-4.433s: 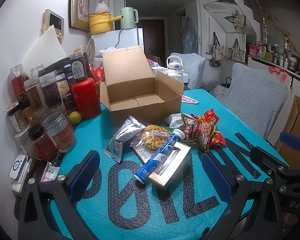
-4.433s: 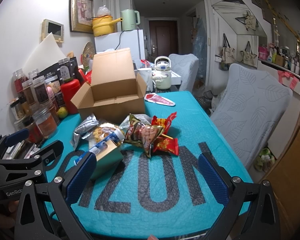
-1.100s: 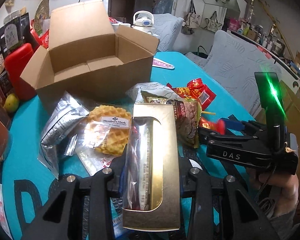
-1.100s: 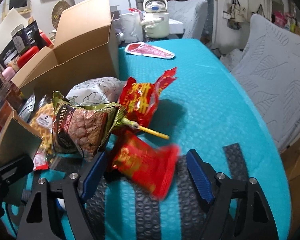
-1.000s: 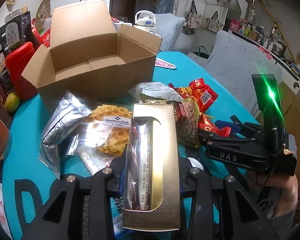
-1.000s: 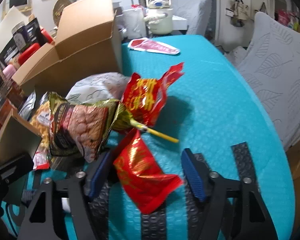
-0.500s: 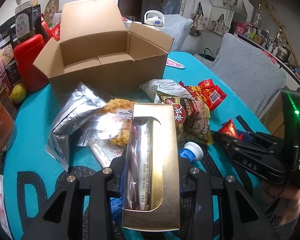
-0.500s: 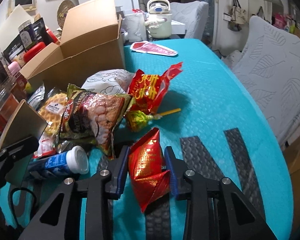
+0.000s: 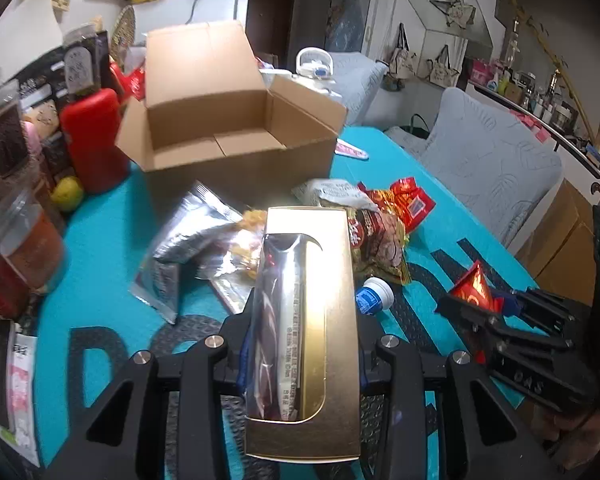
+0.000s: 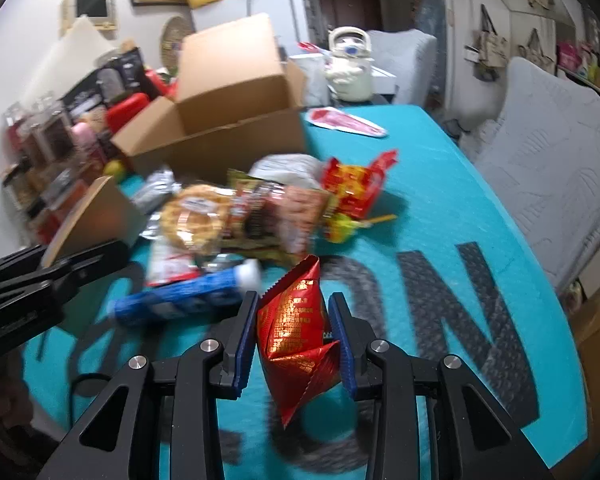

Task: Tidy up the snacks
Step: 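Lift the gold box with the left tool while the right tool grasps the red foil candy, then carry the gold box and red candy over the open cardboard box with both tools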

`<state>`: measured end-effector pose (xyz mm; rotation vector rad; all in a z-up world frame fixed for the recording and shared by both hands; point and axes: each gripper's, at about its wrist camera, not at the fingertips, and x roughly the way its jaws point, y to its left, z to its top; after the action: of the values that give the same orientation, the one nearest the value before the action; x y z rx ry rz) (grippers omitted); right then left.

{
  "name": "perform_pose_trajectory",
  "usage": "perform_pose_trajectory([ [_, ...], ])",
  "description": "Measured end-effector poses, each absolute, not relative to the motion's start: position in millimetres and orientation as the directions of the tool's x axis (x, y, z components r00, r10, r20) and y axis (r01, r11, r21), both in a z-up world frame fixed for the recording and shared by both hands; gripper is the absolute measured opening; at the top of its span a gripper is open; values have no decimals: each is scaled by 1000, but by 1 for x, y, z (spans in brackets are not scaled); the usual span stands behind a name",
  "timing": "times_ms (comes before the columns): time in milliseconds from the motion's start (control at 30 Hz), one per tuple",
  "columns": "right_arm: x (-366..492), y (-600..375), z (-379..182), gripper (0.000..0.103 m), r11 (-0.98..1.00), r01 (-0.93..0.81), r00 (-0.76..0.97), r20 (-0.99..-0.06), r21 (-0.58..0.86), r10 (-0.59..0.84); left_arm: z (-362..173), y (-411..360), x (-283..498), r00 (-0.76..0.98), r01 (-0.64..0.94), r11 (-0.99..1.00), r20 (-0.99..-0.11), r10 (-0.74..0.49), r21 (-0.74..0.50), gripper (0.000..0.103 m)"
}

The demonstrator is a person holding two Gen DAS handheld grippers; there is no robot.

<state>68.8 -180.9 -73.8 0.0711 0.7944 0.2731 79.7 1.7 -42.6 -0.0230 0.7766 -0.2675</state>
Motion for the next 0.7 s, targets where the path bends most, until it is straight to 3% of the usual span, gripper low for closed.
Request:
perform_pose_trajectory([
  [333,64,-140,-40,34,909,-363,661,-631,204,406,-10,22,76,731,189,976,-649,-212,-107,37],
  [700,99,-118,1,34,879,-447,675,-582,167,454,21,36,101,771,177,979,-603,-203,-103,37],
])
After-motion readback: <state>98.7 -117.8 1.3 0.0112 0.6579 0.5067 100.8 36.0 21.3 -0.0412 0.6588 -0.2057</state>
